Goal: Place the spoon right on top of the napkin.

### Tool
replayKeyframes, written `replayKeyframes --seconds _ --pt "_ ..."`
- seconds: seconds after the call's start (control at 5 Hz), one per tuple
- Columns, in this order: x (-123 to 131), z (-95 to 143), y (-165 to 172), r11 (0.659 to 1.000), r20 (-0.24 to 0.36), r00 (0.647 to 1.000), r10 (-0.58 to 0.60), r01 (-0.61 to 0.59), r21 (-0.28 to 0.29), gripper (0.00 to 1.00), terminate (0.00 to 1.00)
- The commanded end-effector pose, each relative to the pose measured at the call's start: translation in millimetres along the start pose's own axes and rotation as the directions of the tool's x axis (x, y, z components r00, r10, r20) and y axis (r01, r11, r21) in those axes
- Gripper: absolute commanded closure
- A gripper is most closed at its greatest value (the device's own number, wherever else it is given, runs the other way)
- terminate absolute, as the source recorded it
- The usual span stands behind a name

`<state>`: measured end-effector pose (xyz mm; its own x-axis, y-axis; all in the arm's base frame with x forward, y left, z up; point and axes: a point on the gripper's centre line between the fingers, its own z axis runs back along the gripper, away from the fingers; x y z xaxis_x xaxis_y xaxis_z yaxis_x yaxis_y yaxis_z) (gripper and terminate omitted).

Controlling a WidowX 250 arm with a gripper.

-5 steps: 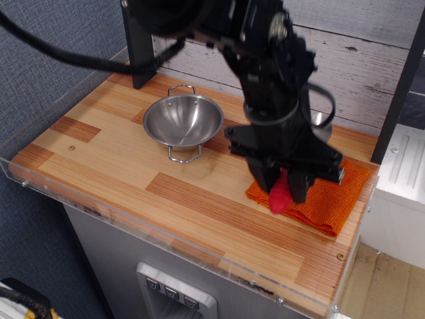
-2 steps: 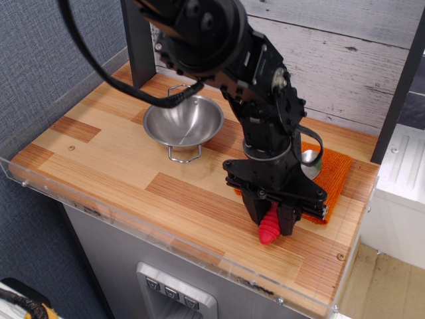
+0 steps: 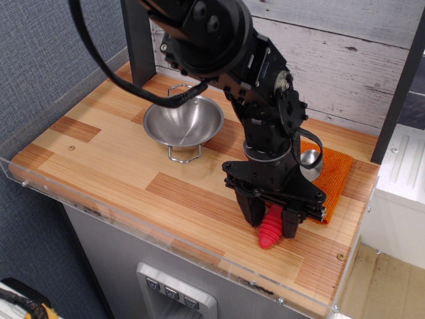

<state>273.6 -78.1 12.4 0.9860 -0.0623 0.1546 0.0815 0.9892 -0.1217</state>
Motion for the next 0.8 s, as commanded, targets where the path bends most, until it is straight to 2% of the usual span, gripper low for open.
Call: replayKeyframes --seconds 0.0,0.2,0.4,0.6 --pt "-5.7 18.7 -4.2 1.0 0.043 0.999 0.001 -0.002 0.013 0.0 0.0" --pt "-3.1 28.5 -0.7 1.0 0.074 0.997 0.001 -0.001 0.0 0.0 0.0" --pt "4.0 60.0 8.2 0.999 0.154 0.988 0.001 0.005 -0.042 0.0 0.0" --pt "7.5 95.7 17.5 0.998 0.234 0.972 0.005 0.008 -0.054 0.0 0.0"
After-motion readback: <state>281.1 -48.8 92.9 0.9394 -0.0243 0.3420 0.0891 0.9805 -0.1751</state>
